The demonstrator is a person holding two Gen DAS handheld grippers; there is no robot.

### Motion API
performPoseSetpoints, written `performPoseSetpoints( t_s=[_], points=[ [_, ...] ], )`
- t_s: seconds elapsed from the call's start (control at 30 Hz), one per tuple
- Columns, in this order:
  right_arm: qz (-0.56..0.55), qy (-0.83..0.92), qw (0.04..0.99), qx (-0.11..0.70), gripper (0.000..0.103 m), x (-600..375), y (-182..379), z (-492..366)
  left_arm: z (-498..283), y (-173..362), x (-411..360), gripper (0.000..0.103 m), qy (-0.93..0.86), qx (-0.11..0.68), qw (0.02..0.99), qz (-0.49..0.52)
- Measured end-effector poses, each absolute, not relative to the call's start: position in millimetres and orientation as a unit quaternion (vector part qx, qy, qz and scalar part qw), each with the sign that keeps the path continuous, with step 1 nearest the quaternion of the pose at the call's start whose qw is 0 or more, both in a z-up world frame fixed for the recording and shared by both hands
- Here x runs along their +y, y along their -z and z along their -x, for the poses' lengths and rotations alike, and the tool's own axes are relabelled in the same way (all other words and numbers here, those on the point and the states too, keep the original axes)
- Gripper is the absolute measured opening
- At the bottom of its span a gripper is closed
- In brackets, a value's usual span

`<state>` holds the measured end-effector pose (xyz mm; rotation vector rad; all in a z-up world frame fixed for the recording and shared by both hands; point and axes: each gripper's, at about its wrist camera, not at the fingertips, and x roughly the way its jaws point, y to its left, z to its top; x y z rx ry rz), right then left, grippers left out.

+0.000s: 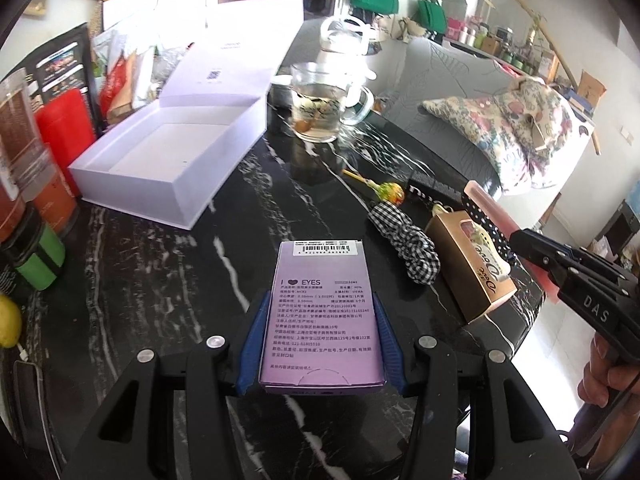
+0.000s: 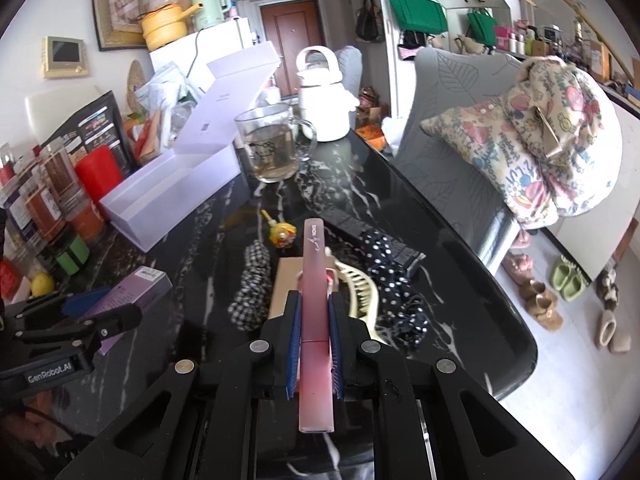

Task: Organize rigid objects
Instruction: 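Carry the purple box and pink tube toward the open white box with both tools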

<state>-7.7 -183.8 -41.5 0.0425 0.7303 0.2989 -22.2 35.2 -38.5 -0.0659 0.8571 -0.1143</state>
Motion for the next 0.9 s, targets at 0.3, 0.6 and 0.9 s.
performPoseSetpoints(
  t_s=[0.3,0.6,0.9],
  points=[
    [-0.001,-0.198,0.915,0.351,0.013,-150.3,35.4,13.6,34.9,28.0,59.3,0.05,0.02,0.396,0.917,0.041],
    [0.013,-0.252,0.905,0.343,0.013,-113.1,29.5,14.0,46.0,17.3,87.8,0.05,-0.022,0.381,0.923,0.05],
    [0.026,-0.295,0.891,0.344,0.013,-80.2,26.6,11.5,46.1,6.8,109.1,0.05,-0.049,0.365,0.928,0.058]
  ],
)
